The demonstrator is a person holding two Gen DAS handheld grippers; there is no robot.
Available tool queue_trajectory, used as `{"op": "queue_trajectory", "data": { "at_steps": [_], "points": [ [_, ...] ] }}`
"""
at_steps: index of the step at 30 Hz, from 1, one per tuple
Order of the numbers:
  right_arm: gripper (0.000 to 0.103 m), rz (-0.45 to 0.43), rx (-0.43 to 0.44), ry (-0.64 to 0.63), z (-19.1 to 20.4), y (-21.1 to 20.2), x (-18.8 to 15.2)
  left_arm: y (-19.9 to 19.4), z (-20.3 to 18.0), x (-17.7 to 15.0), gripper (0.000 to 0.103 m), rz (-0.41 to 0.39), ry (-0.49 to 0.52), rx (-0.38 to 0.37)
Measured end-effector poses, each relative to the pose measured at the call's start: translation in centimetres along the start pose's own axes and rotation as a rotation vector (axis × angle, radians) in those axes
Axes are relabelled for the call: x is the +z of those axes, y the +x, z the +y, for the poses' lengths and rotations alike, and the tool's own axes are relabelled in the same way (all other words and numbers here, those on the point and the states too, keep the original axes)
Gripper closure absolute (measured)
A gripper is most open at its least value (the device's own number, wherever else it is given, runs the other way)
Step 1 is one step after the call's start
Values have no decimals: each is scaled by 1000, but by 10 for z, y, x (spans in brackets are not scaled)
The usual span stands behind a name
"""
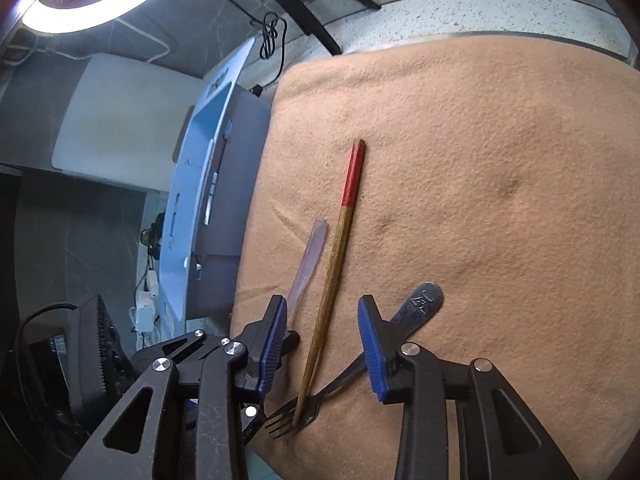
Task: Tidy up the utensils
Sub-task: 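Close the right tool on the red-tipped chopstick while the left tool closes on the clear plastic spoon, then carry the chopstick with the right tool while the left tool carries the clear spoon to the basket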
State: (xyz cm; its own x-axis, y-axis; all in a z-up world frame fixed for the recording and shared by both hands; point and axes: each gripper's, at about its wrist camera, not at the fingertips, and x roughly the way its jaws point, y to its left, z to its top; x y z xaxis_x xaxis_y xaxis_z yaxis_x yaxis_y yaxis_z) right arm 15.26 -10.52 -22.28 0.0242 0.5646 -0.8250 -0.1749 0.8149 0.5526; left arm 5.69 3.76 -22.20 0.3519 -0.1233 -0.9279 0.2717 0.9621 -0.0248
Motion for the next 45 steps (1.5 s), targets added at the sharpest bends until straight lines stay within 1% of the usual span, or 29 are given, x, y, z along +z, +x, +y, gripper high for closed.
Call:
{"op": "queue_trajectory", "data": {
  "at_steps": [3,5,8,10,14,20,26,28,31,35,37,39,43,45],
  "points": [
    [77,22,-24,-14,5,13,2,1,3,1,95,-4,-15,-10],
    [79,27,-61,-16,7,20,4,0,3,0,95,-5,-28,-19],
    [84,28,-86,-18,9,28,6,0,7,0,95,-7,-41,-26],
    [89,25,-109,-34,10,31,7,2,7,0,95,-12,-45,-25],
    [93,20,-122,-53,12,34,9,4,6,2,97,-23,-44,-25],
    [97,13,-69,9,0,25,9,-1,13,4,98,-35,-82,-74],
    [97,-7,-15,56,-7,13,11,-5,15,8,98,-46,-111,-111],
    [97,-13,18,86,-10,7,12,-9,17,10,98,-56,-122,-126],
    [97,-36,39,93,-13,-7,15,-18,19,12,98,-78,-137,-140],
    [97,-69,61,91,-10,-22,20,-35,23,16,98,-108,-130,-145],
    [97,-89,61,77,-7,-30,24,-35,27,21,98,-117,-132,-142],
    [97,-101,53,64,-2,-32,24,-29,27,23,98,-94,-121,-144],
    [97,-105,53,64,0,-32,24,-9,18,23,98,-40,-75,-102],
    [97,-105,52,65,-2,-33,22,-5,16,23,98,-28,-70,-101]
  ]
}}
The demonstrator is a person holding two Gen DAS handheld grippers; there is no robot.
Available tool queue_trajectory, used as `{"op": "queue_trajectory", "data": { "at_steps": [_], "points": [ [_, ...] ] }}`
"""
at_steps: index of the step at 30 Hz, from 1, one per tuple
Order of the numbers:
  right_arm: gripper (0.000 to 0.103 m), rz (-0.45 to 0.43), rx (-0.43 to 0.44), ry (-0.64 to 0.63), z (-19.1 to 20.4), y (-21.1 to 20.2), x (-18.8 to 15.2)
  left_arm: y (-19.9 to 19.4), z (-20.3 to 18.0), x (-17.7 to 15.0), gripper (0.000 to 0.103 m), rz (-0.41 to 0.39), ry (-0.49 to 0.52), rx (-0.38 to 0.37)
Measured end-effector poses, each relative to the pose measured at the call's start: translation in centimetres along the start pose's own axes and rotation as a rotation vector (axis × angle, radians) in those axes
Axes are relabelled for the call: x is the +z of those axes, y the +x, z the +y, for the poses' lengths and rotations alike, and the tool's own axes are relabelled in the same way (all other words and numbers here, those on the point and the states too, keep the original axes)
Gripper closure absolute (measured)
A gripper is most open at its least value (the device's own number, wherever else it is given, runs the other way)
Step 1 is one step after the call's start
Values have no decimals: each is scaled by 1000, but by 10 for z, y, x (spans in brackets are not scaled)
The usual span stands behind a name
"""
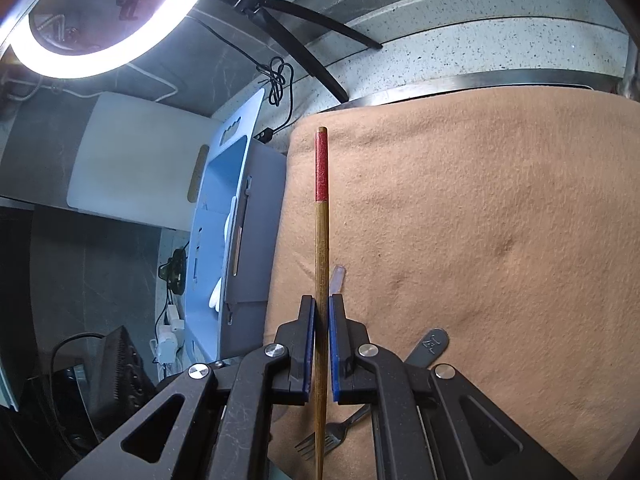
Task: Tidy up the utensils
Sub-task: 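Carry the chopstick with the right tool while the left tool carries the clear spoon to the basket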
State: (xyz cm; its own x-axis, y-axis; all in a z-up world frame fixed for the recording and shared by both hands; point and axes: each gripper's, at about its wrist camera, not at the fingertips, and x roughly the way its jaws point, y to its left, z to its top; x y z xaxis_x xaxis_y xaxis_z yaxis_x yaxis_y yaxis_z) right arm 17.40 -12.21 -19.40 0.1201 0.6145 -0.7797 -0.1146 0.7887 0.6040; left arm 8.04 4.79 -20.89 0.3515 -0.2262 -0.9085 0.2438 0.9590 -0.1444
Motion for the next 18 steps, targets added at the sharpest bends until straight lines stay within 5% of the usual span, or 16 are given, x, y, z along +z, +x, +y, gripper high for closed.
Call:
{"op": "queue_trajectory", "data": {
  "at_steps": [11,18],
  "points": [
    [97,-15,11,19,-5,-7,-3,19,-12,4,99,78,88,48],
    [97,-34,19,31,-9,-17,-3,2,-2,12,99,23,-20,-97]
  ]
}}
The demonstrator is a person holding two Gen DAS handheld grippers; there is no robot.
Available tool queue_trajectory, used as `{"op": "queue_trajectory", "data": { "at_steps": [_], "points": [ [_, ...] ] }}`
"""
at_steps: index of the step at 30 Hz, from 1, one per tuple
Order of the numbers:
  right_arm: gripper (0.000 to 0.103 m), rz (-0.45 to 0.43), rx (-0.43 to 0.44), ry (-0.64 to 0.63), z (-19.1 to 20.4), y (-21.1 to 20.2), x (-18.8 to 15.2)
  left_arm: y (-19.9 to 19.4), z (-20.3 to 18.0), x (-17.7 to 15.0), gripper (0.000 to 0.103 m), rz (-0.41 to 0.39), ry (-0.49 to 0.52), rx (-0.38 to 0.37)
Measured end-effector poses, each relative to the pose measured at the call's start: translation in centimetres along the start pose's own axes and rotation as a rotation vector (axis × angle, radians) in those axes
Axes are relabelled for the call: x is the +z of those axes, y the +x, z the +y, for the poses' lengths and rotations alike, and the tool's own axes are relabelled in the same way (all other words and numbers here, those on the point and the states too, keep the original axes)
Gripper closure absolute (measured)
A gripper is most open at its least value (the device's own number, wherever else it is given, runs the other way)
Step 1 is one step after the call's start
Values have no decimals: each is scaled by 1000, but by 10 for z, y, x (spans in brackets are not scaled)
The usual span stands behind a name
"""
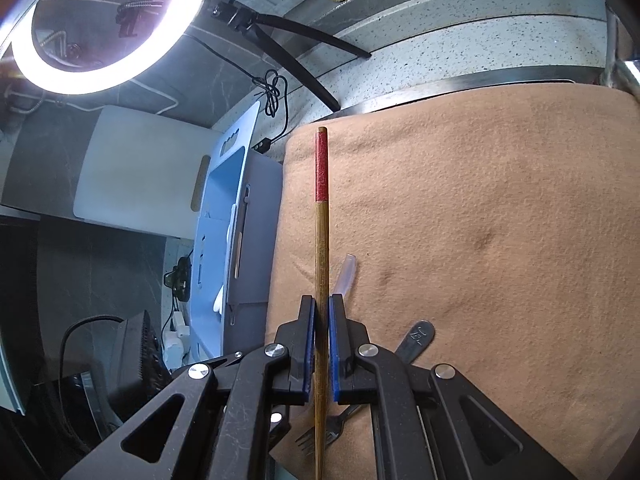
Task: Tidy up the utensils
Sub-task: 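Carry the chopstick with the right tool while the left tool carries the clear spoon to the basket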
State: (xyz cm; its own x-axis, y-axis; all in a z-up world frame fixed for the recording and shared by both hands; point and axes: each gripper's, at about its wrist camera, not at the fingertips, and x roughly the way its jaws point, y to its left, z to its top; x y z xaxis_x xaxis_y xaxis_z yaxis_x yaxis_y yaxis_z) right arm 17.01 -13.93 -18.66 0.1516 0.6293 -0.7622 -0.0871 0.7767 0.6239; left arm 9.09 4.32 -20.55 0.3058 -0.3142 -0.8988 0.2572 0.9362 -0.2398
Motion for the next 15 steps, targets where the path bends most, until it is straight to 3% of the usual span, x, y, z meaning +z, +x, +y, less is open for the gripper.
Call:
{"op": "queue_trajectory", "data": {
  "at_steps": [7,15],
  "points": [
    [97,-22,2,8,-1,-9,4,-21,0,3,99,-45,-46,-91],
    [97,-21,22,-3,14,-5,6,-50,23,2,99,-102,-67,-59]
  ]
}}
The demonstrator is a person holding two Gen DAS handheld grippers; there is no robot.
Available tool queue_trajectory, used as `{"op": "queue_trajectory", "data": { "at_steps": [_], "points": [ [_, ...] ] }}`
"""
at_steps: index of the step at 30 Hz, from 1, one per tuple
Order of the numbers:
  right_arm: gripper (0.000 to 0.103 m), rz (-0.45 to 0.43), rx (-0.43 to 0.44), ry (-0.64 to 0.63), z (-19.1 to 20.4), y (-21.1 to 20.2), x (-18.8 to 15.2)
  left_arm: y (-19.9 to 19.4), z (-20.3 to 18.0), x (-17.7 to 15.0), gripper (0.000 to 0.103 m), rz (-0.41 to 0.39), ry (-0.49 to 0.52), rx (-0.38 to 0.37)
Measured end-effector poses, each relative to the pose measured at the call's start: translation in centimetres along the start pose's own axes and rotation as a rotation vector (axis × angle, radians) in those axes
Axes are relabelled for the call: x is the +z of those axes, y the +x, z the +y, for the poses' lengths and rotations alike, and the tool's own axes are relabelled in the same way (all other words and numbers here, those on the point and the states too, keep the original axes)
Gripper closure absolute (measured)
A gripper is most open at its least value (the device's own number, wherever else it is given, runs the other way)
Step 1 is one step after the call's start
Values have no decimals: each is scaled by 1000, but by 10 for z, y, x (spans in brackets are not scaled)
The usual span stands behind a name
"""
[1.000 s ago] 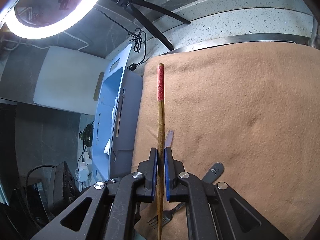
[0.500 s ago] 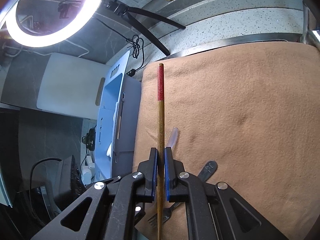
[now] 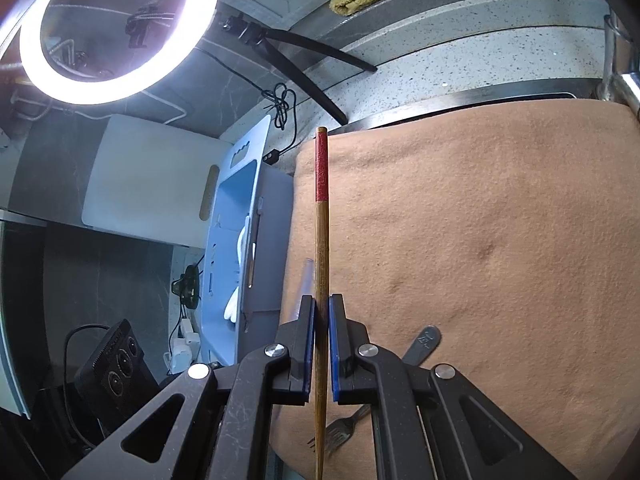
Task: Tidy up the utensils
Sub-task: 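Carry the chopstick with the right tool while the left tool carries the clear spoon to the basket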
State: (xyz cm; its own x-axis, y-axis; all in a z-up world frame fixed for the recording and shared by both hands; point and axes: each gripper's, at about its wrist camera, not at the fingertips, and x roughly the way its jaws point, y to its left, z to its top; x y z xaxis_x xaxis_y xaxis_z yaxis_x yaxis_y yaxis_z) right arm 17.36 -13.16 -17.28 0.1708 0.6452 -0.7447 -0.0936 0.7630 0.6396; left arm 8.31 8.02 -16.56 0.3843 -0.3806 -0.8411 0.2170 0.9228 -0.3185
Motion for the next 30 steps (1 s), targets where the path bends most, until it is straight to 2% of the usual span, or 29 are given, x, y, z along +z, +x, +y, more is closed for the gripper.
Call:
{"op": "queue_trajectory", "data": {
  "at_steps": [7,13,23,30],
  "points": [
    [97,12,35,-21,34,21,6,-32,43,9,99,-68,-37,82],
    [97,19,65,-56,76,50,10,-44,79,11,99,-89,-59,130],
    [97,50,68,-55,117,99,18,-40,123,10,99,-79,-90,136],
    [97,67,10,-57,123,130,20,-31,131,7,99,-61,-93,127]
  ]
}}
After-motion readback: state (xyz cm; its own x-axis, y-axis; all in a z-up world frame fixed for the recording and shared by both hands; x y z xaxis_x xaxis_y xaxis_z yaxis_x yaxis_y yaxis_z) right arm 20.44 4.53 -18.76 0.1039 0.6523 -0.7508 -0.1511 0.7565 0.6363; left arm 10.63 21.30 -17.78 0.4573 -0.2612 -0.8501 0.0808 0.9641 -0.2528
